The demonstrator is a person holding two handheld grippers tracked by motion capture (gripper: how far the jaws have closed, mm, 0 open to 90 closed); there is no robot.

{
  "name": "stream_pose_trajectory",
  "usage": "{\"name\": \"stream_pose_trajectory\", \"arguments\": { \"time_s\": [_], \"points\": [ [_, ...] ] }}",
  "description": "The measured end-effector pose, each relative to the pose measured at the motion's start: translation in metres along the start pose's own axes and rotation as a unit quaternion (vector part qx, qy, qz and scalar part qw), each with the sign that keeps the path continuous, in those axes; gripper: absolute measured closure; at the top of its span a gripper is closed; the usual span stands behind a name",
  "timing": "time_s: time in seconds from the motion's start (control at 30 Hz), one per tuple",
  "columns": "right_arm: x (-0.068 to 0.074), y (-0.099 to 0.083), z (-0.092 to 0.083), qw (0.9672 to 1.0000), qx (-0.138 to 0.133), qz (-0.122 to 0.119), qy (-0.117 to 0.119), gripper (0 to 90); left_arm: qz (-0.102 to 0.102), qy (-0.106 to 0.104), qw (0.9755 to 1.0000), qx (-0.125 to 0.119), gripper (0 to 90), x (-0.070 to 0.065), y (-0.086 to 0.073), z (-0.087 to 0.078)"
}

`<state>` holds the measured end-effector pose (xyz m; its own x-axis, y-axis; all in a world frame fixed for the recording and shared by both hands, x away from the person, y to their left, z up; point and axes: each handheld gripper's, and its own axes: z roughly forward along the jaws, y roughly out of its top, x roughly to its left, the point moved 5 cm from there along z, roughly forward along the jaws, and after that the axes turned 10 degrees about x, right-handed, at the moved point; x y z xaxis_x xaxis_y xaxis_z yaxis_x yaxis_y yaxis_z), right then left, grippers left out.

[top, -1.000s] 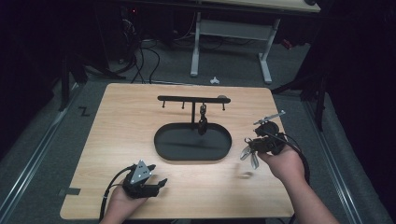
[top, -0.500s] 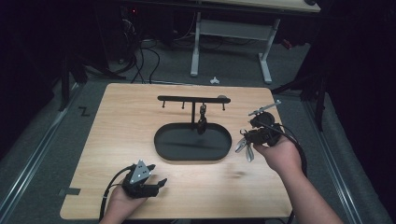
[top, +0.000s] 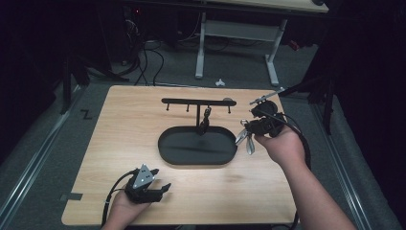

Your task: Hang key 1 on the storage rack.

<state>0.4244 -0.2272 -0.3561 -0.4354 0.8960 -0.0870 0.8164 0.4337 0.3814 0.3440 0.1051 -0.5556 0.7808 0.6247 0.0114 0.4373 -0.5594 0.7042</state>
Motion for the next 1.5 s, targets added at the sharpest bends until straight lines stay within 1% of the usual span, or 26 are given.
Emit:
{"name": "stream_pose_trajectory", "arguments": {
  "time_s": [0.27,0.37,0.43,0.57,0.6,0.83,0.97,1.13,1.17,1.2,1.23,1.3,1.33,1.37,1.5],
  "points": [
    [0.006,0.019,-0.012,0.9999,-0.011,-0.006,-0.005,75.4,0.000,0.000,1.0000,0.001,30.4,0.001,0.000,0.000],
    [0.008,0.026,-0.013,0.9998,-0.014,-0.010,-0.007,75.4,0.000,0.000,1.0000,0.001,30.4,0.001,0.000,0.000],
    [0.011,0.030,-0.012,0.9998,-0.015,-0.009,-0.005,75.4,0.000,0.000,1.0000,0.001,30.4,0.000,0.000,0.000],
    [0.013,0.038,-0.004,0.9998,-0.016,-0.008,-0.001,75.4,0.000,0.001,1.0000,-0.002,30.4,0.001,0.000,0.000],
    [0.013,0.040,-0.002,0.9998,-0.016,-0.007,0.001,75.4,0.001,0.000,1.0000,0.001,30.4,0.001,-0.001,-0.001],
    [0.017,0.051,0.012,0.9999,-0.017,-0.004,0.000,75.4,0.001,-0.001,1.0000,0.001,30.4,0.000,-0.001,-0.001],
    [0.018,0.052,0.021,0.9999,-0.011,0.001,-0.003,75.3,0.002,-0.001,1.0000,0.002,30.4,0.001,-0.002,-0.002],
    [0.017,0.050,0.030,0.9999,-0.014,0.009,-0.001,75.1,-0.002,-0.003,1.0000,0.003,30.4,0.002,-0.003,-0.001],
    [0.016,0.049,0.032,0.9999,-0.014,0.009,0.000,84.2,-0.003,-0.004,1.0000,0.004,30.4,0.002,-0.003,-0.001],
    [0.016,0.049,0.033,0.9998,-0.016,0.005,-0.005,86.4,-0.003,-0.003,1.0000,0.003,30.4,0.002,-0.003,-0.001],
    [0.014,0.048,0.033,0.9998,-0.018,0.008,-0.007,87.8,-0.003,-0.003,1.0000,0.002,30.4,0.002,-0.003,0.000],
    [0.013,0.049,0.035,0.9997,-0.023,0.012,-0.003,88.2,-0.003,-0.004,1.0000,0.004,30.4,0.002,-0.003,0.001],
    [0.013,0.049,0.038,0.9997,-0.018,0.015,-0.001,89.2,-0.003,-0.005,1.0000,0.004,30.4,0.003,-0.003,0.001],
    [0.013,0.049,0.039,0.9998,-0.018,0.011,-0.005,89.4,-0.005,-0.005,1.0000,0.002,30.4,0.003,-0.002,0.001],
    [0.012,0.046,0.045,0.9998,-0.015,0.014,-0.002,89.3,-0.001,-0.003,1.0000,0.000,30.5,0.002,-0.001,0.001]
  ]
}}
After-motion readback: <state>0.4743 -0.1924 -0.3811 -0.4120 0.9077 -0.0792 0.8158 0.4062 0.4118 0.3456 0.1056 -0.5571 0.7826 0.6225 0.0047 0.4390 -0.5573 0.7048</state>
